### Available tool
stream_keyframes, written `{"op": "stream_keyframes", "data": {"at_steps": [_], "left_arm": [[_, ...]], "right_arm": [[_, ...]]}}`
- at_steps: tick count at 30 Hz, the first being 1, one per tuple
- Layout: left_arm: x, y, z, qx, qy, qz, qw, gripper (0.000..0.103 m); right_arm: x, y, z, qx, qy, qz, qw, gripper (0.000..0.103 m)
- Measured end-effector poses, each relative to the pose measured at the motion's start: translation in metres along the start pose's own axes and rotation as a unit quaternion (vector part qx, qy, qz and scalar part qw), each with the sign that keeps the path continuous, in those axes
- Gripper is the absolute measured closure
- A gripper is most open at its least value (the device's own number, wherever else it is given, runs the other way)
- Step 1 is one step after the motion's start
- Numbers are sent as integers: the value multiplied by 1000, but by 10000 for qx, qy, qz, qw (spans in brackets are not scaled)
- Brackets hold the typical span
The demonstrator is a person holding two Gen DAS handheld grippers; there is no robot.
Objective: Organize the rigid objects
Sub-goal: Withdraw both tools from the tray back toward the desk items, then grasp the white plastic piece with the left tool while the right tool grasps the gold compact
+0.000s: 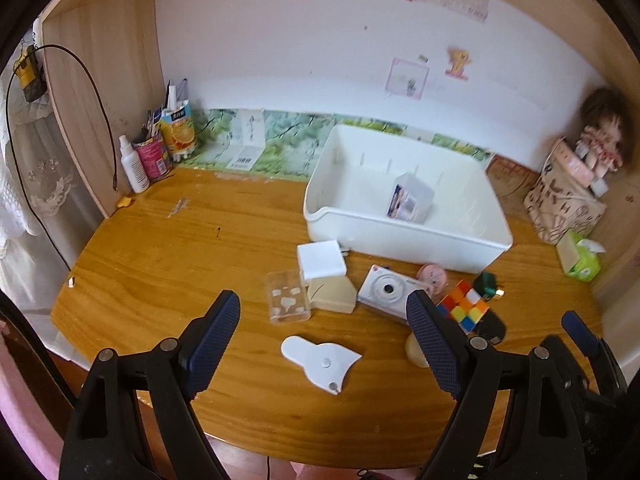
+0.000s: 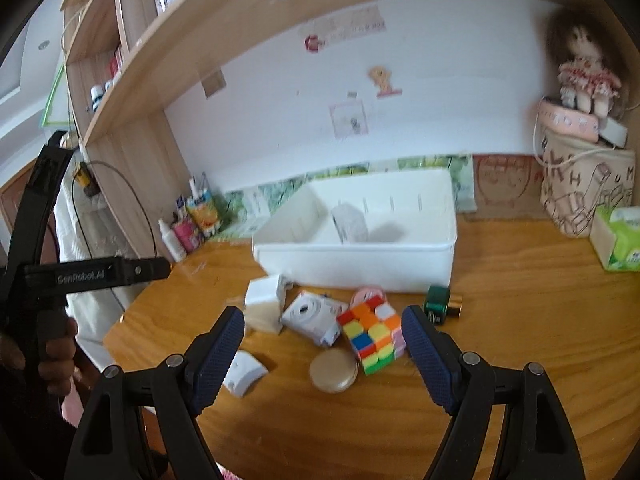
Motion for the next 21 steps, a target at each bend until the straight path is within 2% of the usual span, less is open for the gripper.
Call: {"op": "stream_keyframes", "data": {"at_steps": [4,9,14,21], "left_arm": [[-16,-2,4,-50,327,-193,9993,16],[-33,-3,11,-108,755,-241,9968,16],[-52,-2,19,-186,1283,-250,9912,15],[-73,1,25,-176,1795,-231,9833,16]], "right_arm": [[-11,-4,6,9,269,-24,9996,21],[-27,-7,12,3,618,-46,9981,21],[-43,-5,15,59,896,1,9960,21],[-62,3,15,175,1172,131,9929,21]]}}
Point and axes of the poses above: each gripper's, at about its wrist camera, not at the fingertips, and x roughly against the way its jaws point, y to its left, z to its underside, the point moved 3 cm from there along -x, roughly the way its jaws point, and after that the axes turned 11 degrees about y, right-handed, at the moved point
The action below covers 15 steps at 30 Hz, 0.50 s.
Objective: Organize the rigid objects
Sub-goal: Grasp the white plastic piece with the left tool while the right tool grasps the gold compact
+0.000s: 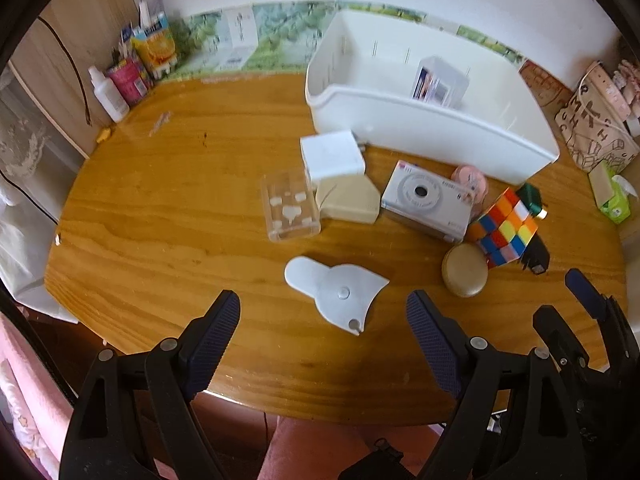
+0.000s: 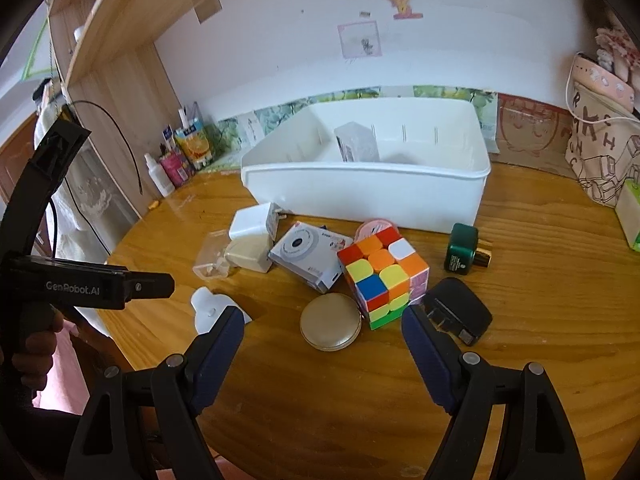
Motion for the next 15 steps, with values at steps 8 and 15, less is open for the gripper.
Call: {"op": "stream_keyframes", "data": {"at_steps": [8,15], "left_arm": [[-31,5,-9,118,743,309,9967,15],[-59,2,-20,135,1427,568,9880,15]], "right_arm": [[-30,6,-1,56,529,283,9982,21],[-60,11,0,124,1022,579,9930,21]]}}
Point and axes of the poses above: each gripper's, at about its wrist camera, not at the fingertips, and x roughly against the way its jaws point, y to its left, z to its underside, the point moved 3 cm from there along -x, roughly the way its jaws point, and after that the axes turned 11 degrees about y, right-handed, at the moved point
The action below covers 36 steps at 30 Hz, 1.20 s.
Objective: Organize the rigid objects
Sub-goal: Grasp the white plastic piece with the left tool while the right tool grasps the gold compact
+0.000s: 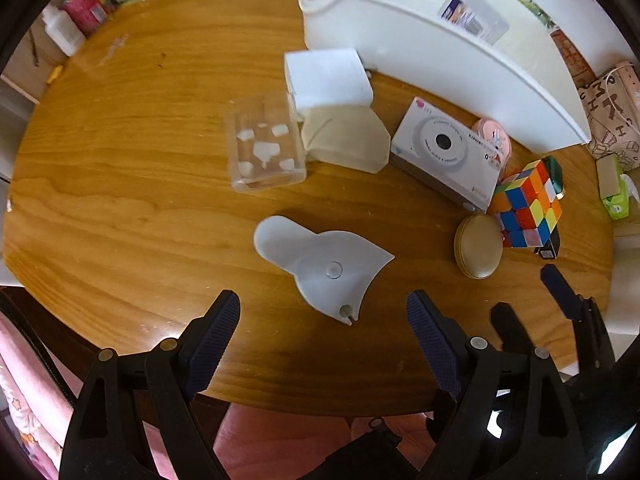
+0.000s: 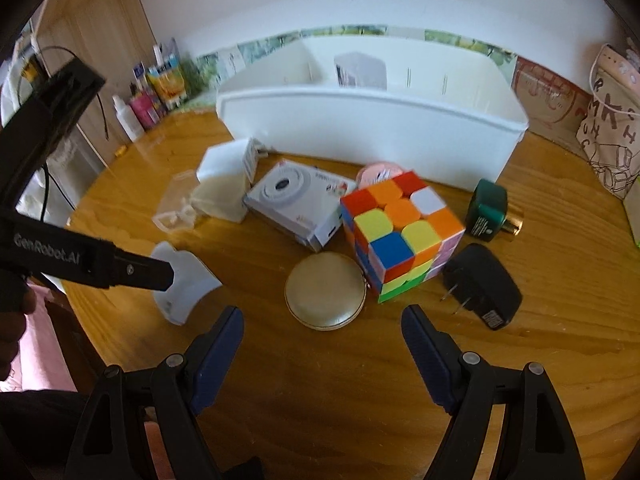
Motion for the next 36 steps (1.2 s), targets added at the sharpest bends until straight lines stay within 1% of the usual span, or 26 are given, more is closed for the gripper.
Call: {"op": "stream_keyframes", "data": {"at_steps": [2,5,7,13,17,19,20,24,27,28,32,36], "left_arm": [[-6,-1,-6,-7,156,30,9999,16],[-13,-4,-12,11,385,84,9992,16],[-20,-7,-17,24,564,51,9984,16],[-31,-10,-31,124,885,11,9960,16],[-33,-15,-46,163,1000,17,9949,15],[-34,-17,-51,186,1032,40,9945,15],[-31,-17,-66,201,1056,39,9942,16],[-32,-17,-79,328,1143,46,9929,16],[-36,-12,-87,452,1218,82,9915,16],[-36,-2,-86,476,1231,93,9912,16],[-38,4,-92,553,1280,102,9902,16],[-41,6,-91,636,1340,161,9888,17]], "right_arm": [[-7,1,-1,19,83,146,9999,21],[-17,0,-3,24,230,225,9995,21],[-20,-1,-4,2,270,223,9994,21],[-30,-1,-10,32,448,219,9988,21],[-34,0,-14,110,512,206,9984,21],[-37,-2,-16,111,587,271,9978,21],[-38,-2,-16,117,612,285,9977,21],[-39,-4,-16,165,637,441,9969,21],[-41,-3,-17,224,665,532,9961,20],[-41,-3,-18,236,676,555,9959,20],[-42,-1,-19,274,707,657,9950,21],[-41,-1,-19,270,708,677,9948,24]]}}
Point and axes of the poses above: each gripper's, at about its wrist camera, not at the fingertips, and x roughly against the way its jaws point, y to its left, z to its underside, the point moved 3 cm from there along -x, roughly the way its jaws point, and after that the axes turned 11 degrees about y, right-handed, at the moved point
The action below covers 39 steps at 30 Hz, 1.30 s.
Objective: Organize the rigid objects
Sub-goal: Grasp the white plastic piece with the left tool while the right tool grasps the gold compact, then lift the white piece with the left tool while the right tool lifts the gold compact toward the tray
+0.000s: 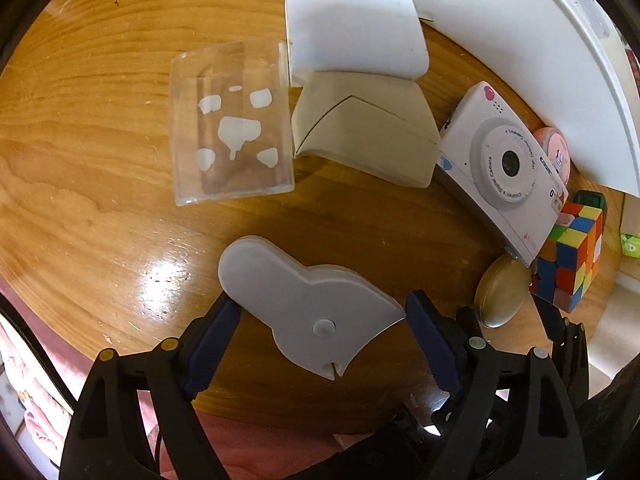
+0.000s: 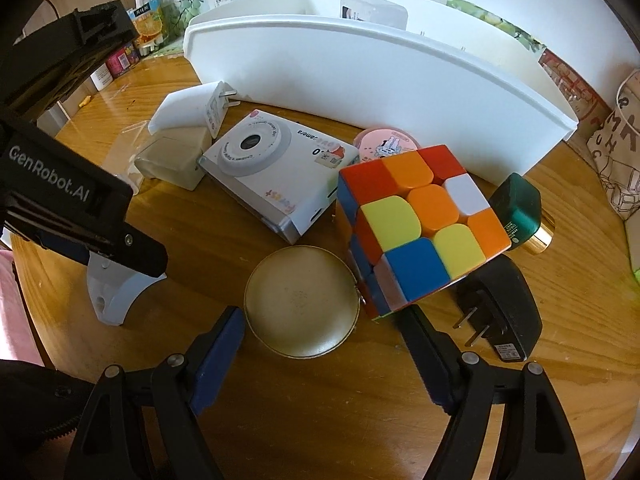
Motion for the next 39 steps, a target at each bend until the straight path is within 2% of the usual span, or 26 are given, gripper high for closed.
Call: {"op": "stream_keyframes", "data": {"at_steps": [5,11,15,21,32,39], "left_arm": [[-10,2,-1,69,-4,22,10000,18],[-8,3,4,71,-57,100,9999,27],[-6,3,10,72,-94,165,9998,32],[1,3,26,106,-117,201,9997,33],[-13,29,52,432,-128,413,9981,33],[-14,40,79,625,-343,512,9961,33]], "right_arm": [[2,-2,1,-30,9,0,10000,28],[4,-2,3,-32,13,-6,10000,38],[8,2,6,-10,-16,-52,10000,50],[10,5,9,-11,-21,-100,9999,50],[14,15,20,320,9,-202,9993,50],[27,21,30,628,-135,-333,9974,50]]}}
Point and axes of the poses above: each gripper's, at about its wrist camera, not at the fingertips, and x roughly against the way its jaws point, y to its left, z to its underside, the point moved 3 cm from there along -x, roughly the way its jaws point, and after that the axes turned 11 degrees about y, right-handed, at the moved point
